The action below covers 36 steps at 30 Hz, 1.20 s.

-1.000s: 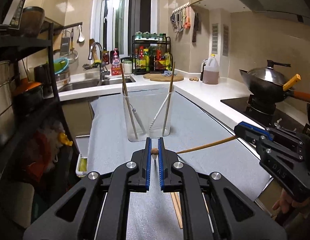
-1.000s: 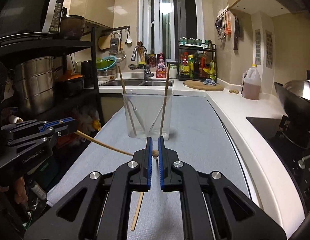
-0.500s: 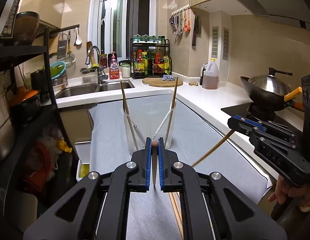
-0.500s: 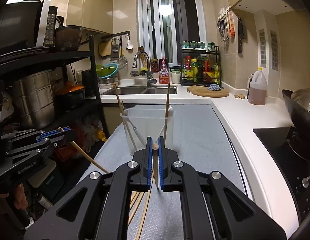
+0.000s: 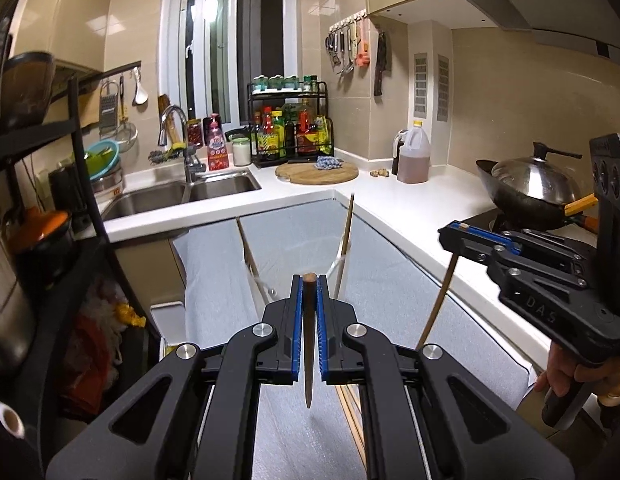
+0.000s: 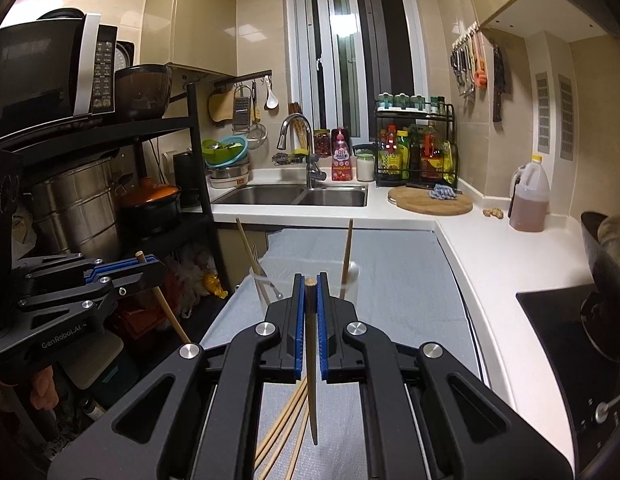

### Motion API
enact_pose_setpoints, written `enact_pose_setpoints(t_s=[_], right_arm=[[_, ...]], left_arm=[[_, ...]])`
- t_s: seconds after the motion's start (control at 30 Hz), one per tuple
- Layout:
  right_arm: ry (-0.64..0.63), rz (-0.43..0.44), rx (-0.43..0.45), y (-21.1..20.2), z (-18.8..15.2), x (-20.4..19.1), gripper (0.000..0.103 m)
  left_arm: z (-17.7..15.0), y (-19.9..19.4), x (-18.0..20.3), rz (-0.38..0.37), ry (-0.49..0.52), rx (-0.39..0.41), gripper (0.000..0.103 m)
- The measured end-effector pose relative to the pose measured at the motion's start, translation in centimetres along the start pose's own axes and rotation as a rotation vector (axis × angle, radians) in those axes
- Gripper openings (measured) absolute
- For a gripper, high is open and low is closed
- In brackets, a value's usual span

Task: Organize utensils
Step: 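Lower the chopstick into the container and open the left gripper while the right releases its chopstick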

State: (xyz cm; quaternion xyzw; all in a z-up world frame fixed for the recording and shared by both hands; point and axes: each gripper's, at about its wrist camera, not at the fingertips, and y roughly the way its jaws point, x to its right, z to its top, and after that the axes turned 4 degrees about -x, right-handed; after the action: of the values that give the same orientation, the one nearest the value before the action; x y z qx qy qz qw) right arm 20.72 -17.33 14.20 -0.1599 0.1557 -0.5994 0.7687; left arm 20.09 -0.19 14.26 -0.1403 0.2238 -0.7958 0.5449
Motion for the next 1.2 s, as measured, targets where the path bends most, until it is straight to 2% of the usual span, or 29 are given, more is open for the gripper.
enact_pose_setpoints(t_s=[0.33, 0.5, 0.67, 0.9, 1.2], right_arm=[[-0.017, 0.016, 0.084, 1.0, 7.0, -0.7, 0.006], [-0.016, 0.003, 0.138, 2.3, 10.3, -0.6, 0.006], [-0.008, 0.000, 0.160, 4.0, 12.2, -0.4, 0.006], [-0.020, -0.028, 0.197, 6.7, 13.3, -0.2, 0.006], [0.006, -0.048, 0.139, 10.3, 10.4, 0.8, 0.006]], left_arm=[[7.4, -0.8, -1.7, -0.007, -0.006, 0.106, 0.006], [10.1, -0.1, -1.7, 0.007, 0.026, 0.152, 0.006], [12.2, 1.8, -2.4, 0.008, 0.031, 0.176, 0.006], [12.5, 5.1, -3.4, 0.006, 0.004, 0.170, 0.006], [9.7, 9.6, -5.1, 0.020, -0.038, 0.099, 0.006]])
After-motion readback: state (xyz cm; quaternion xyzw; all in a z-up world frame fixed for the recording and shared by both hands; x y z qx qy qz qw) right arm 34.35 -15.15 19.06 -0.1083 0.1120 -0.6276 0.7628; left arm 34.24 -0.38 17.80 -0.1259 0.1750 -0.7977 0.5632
